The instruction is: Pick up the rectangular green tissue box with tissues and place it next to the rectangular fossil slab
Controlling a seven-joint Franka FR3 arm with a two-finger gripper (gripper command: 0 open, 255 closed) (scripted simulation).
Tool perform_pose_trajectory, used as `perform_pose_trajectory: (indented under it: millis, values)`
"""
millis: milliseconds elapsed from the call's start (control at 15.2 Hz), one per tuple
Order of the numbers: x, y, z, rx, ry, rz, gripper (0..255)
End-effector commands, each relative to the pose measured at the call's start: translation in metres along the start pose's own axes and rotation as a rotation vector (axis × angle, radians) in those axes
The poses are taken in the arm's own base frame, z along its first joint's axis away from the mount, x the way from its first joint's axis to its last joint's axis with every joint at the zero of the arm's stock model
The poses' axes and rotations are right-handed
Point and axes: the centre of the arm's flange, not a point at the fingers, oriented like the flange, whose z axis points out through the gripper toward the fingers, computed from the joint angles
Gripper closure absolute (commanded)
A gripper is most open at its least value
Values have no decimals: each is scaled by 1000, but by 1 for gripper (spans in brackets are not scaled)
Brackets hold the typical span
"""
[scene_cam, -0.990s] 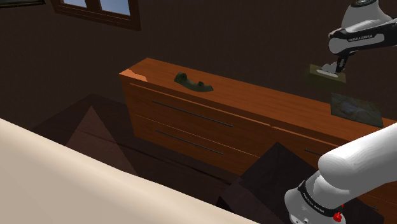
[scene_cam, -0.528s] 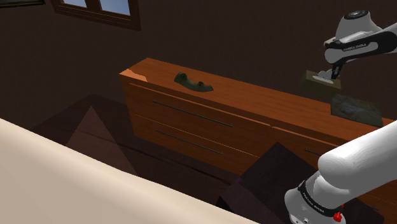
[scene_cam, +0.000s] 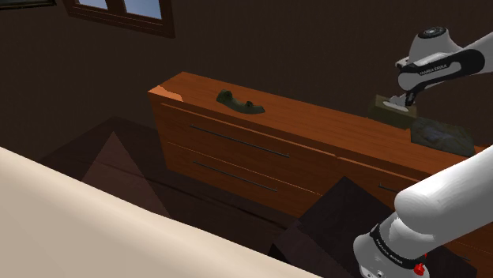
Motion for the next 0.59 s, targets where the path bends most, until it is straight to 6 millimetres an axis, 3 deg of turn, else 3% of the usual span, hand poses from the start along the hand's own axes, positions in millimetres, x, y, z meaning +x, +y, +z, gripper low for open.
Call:
perform_pose_trajectory:
  millis: [0,528]
  values:
    - [3,-4,10,0,0,0,255]
    - [15,-24,46,0,0,0,255]
